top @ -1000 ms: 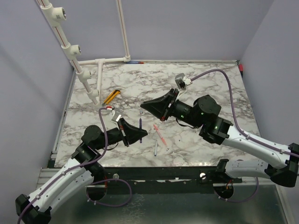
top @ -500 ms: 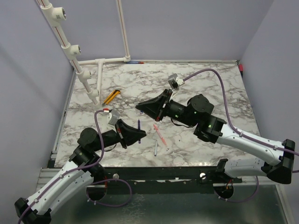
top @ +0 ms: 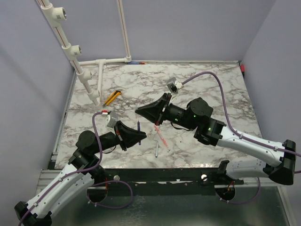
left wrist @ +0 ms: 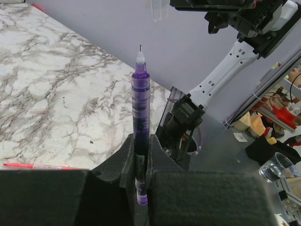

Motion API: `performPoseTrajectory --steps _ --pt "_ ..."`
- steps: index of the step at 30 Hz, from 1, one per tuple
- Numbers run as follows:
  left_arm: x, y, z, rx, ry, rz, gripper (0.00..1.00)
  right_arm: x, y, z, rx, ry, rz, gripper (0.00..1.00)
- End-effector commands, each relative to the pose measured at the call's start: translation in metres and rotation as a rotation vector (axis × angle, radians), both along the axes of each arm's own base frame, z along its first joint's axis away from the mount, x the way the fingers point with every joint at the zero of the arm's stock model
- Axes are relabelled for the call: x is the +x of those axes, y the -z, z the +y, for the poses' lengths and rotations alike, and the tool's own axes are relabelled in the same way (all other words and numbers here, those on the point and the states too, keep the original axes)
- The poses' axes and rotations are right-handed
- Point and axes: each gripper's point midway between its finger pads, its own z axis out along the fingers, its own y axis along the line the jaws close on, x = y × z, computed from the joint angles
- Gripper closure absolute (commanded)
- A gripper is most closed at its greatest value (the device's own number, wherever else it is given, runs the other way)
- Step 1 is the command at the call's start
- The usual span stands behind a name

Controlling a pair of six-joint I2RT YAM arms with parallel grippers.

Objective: Insert the pens into the pen caps

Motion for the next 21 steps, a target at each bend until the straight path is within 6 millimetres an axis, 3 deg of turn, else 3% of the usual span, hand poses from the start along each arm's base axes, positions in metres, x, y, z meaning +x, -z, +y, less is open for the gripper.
performPoseTrajectory --steps 1,21 --pt "-0.0045 -0.0099 0.0009 -0.026 0.013 -0.043 1.0 -0.0066 0.0097 0.0027 -0.008 -0.024 0.019 0.99" --pt "-0.0063 -0.0122 0.0021 -0.036 0.014 -0.047 1.0 -0.0046 0.0144 -0.0011 -0.002 0.028 0.018 0.99"
